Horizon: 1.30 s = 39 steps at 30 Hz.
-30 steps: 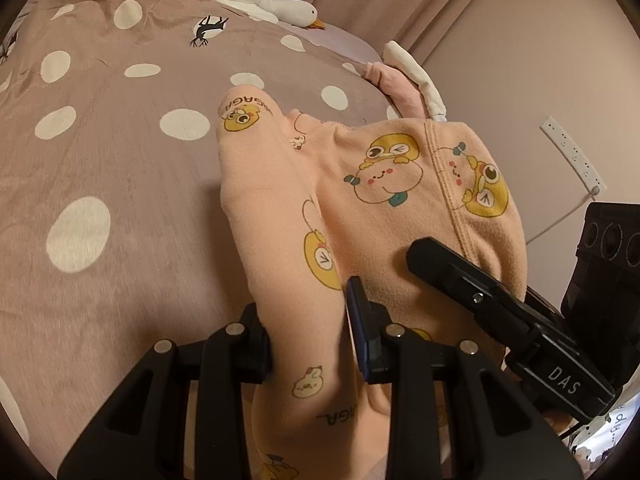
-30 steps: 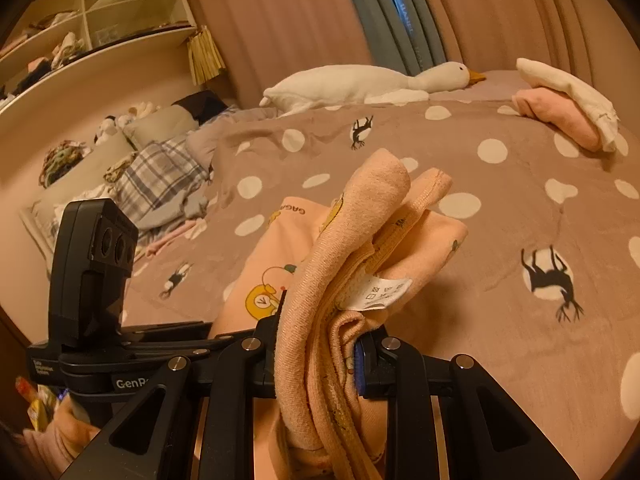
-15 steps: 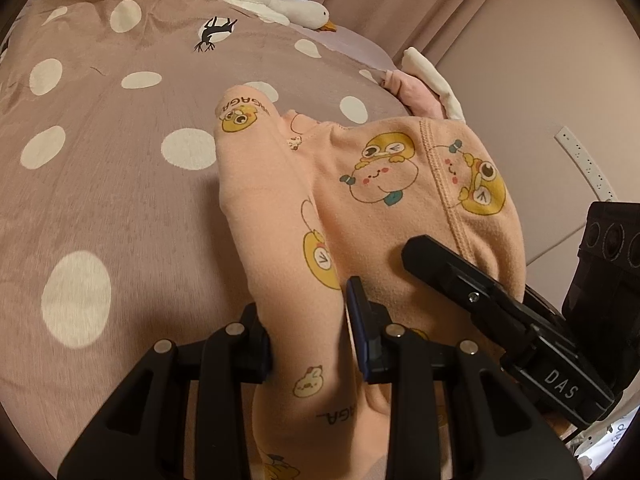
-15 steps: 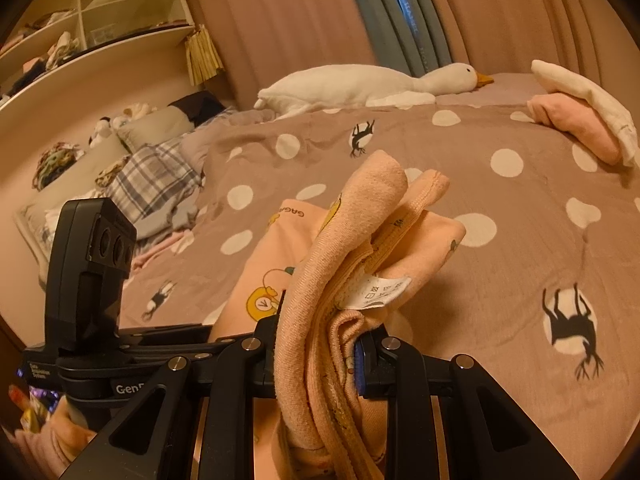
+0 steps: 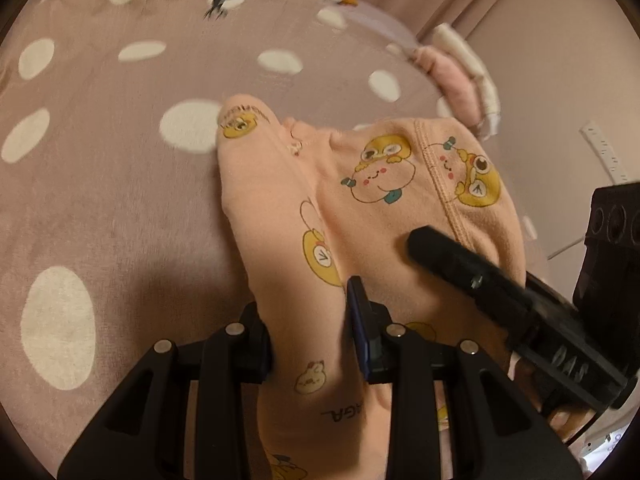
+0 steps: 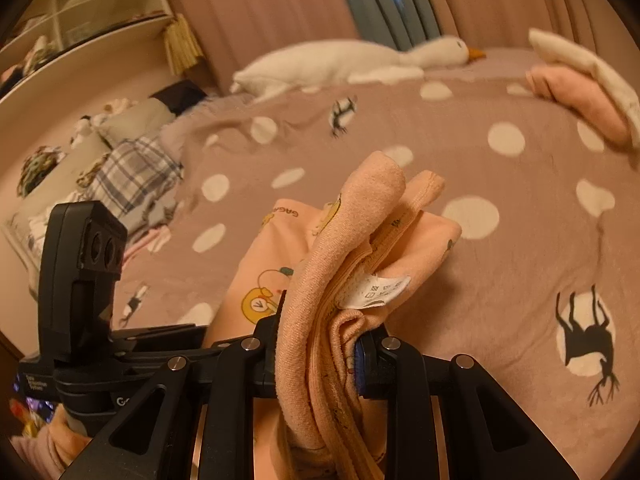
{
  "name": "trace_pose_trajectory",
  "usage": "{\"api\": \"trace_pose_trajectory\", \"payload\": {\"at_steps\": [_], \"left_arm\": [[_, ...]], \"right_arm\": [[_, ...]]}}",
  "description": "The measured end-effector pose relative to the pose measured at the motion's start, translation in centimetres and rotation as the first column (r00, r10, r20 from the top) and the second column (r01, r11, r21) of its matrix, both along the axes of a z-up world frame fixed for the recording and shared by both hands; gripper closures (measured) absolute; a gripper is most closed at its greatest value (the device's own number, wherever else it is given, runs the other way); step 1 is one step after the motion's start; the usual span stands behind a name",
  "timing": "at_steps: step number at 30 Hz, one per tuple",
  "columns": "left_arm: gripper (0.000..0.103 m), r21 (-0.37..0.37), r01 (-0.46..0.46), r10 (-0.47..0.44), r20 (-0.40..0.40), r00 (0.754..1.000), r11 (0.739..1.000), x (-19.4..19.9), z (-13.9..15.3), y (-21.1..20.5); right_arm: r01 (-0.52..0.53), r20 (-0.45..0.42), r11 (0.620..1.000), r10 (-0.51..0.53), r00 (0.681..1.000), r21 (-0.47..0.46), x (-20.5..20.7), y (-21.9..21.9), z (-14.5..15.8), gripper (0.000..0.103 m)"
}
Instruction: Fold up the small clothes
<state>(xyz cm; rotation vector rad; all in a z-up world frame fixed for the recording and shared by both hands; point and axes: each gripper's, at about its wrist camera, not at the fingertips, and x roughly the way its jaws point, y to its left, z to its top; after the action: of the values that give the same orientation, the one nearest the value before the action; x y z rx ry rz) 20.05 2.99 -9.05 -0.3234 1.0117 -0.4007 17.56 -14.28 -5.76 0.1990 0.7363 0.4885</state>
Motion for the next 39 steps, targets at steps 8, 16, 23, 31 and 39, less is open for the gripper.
{"api": "trace_pose_trajectory", "payload": {"at_steps": [8, 16, 23, 31, 39], "left_arm": [[0.058, 0.0, -0.034, 0.034, -0.025, 0.999, 0.999, -0.1, -0.8, 1.3], [0.028, 0.112, -0.065, 0.066, -0.002, 0.998, 0.992, -2.0, -0.8, 1.9], [0.02, 0.146, -0.091, 0.093, -0.007, 0.996, 0.985, -4.8, -0.8, 2.8], [0.018, 0.239, -0.099, 0.103, -0.002, 0.995, 0.966, -8.9, -0.6, 2.3], [0.011, 0.282, -0.127, 0.129, 0.011, 0.992, 0.951, -12.6, 1.6, 2.1]], "right_arm": [[0.119, -0.188, 0.989, -0.1, 0.977, 0.088, 2.0, -3.9, -3.7, 0.072], [0.172, -0.238, 0.979, -0.143, 0.961, 0.106, 0.7, -5.7, -4.3, 0.052], [0.169, -0.228, 0.985, -0.157, 0.961, 0.036, -1.5, -6.3, -4.1, 0.046], [0.123, -0.192, 0.983, -0.148, 0.97, -0.133, -5.0, -5.2, -4.2, 0.045], [0.126, -0.135, 0.977, -0.151, 0.979, -0.173, -9.6, -5.2, -2.0, 0.045]]}}
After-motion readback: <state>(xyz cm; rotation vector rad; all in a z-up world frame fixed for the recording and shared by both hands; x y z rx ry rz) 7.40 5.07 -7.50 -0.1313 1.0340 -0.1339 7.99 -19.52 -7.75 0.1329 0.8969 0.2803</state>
